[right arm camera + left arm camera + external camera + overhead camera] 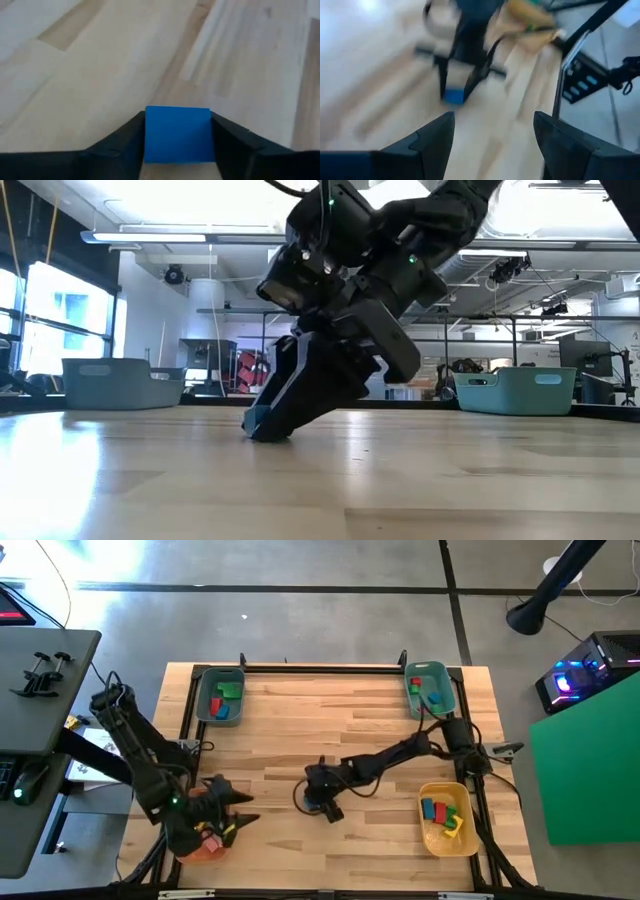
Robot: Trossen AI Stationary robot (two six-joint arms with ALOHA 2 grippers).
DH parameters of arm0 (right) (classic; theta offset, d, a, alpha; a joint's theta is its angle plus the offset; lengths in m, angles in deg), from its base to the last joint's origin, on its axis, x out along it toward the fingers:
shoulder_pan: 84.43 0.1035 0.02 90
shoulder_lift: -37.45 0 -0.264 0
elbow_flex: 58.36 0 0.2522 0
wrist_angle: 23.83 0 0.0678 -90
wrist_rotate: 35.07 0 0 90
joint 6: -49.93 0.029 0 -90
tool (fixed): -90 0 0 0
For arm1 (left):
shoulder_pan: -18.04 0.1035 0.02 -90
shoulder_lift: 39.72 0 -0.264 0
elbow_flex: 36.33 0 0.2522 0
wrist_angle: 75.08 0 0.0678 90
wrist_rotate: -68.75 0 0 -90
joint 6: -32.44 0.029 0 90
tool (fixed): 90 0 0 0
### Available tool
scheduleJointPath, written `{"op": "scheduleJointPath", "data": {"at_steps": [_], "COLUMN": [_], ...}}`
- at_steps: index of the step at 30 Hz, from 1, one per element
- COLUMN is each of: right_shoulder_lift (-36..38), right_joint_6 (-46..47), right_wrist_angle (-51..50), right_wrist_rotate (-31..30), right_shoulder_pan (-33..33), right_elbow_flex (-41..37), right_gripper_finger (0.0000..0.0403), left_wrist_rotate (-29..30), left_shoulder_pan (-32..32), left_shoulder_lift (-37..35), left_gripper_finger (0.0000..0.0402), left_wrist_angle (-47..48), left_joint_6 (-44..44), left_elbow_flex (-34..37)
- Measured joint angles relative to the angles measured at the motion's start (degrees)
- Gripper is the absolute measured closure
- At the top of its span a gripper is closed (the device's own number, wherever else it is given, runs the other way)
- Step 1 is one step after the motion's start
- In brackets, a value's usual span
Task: Sort blocks by size
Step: Put the blue semicircle block into the green bin
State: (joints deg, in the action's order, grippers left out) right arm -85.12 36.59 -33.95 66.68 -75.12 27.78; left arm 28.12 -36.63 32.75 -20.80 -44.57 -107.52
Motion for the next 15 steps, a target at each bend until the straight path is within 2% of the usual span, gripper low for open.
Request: {"op": "scheduleJointPath", "data": {"at_steps": [2,5,8,10,12,15], "right_shoulder_lift": [0.3,1.8,4.9,7.4,11.0,19.4], "right_joint_6": [1.0,3.1,4.8,5.6,5.9,8.6], "right_wrist_angle": [-0.6,-4.4,-12.5,-18.5,-21.7,-22.7], "right_wrist_rotate": [-0.2,-2.5,-8.3,-14.1,-19.8,-23.2], "right_shoulder_pan": [-0.4,-1.1,-1.4,-1.3,-0.9,-1.6], "right_elbow_flex": [0.0,-0.1,-0.1,-0.2,-2.6,-11.2], "right_gripper_finger": [0.0235,0.0237,0.0237,0.0237,0.0237,0.0237], "left_wrist_rotate": [4.5,13.1,22.7,27.5,29.6,28.6], "left_shoulder_pan": [0.9,2.0,3.2,4.4,6.5,10.5], "left_shoulder_lift": [0.0,0.0,0.0,0.1,0.3,1.1], "left_gripper_finger": [0.0145,0.0145,0.0145,0.0145,0.0145,0.0145], "left_wrist_angle": [-4.5,-9.9,-14.3,-15.0,-15.0,-14.6], "left_joint_6": [9.1,22.0,31.4,34.7,36.0,37.2], "left_elbow_flex": [0.0,0.0,0.5,0.7,0.7,0.7]}}
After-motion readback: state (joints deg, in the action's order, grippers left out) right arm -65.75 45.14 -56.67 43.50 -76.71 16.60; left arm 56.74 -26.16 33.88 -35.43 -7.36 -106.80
